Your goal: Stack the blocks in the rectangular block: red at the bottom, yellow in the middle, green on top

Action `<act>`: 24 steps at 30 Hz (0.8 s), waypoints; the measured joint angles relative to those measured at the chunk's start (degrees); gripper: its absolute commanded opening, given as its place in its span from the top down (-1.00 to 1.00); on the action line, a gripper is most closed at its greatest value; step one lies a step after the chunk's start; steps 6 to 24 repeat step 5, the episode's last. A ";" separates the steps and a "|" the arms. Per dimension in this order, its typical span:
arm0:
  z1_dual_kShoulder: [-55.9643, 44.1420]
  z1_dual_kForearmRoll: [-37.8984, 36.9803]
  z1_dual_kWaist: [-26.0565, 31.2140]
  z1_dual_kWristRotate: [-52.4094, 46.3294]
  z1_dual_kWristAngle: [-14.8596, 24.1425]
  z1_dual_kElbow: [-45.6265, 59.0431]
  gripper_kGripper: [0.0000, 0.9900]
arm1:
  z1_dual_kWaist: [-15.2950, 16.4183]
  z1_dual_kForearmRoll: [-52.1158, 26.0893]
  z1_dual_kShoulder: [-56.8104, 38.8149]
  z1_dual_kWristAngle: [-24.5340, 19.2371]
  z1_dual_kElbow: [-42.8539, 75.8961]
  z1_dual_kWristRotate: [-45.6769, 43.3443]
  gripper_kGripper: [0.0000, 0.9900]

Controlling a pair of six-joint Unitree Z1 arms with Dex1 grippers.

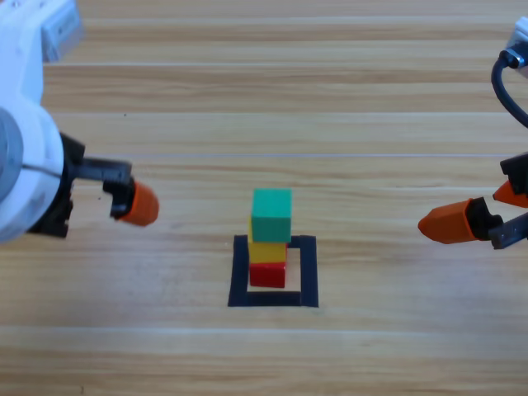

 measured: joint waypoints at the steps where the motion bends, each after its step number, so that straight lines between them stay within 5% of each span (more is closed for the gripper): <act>1: 0.00 -0.14 0.00 0.00 0.00 0.55 -1.00 | 0.00 0.00 0.00 0.00 0.00 0.00 -1.00; 24: -0.05 -1.70 0.00 0.03 0.00 2.13 -1.00 | 0.00 -0.01 0.00 0.02 0.00 0.00 -1.00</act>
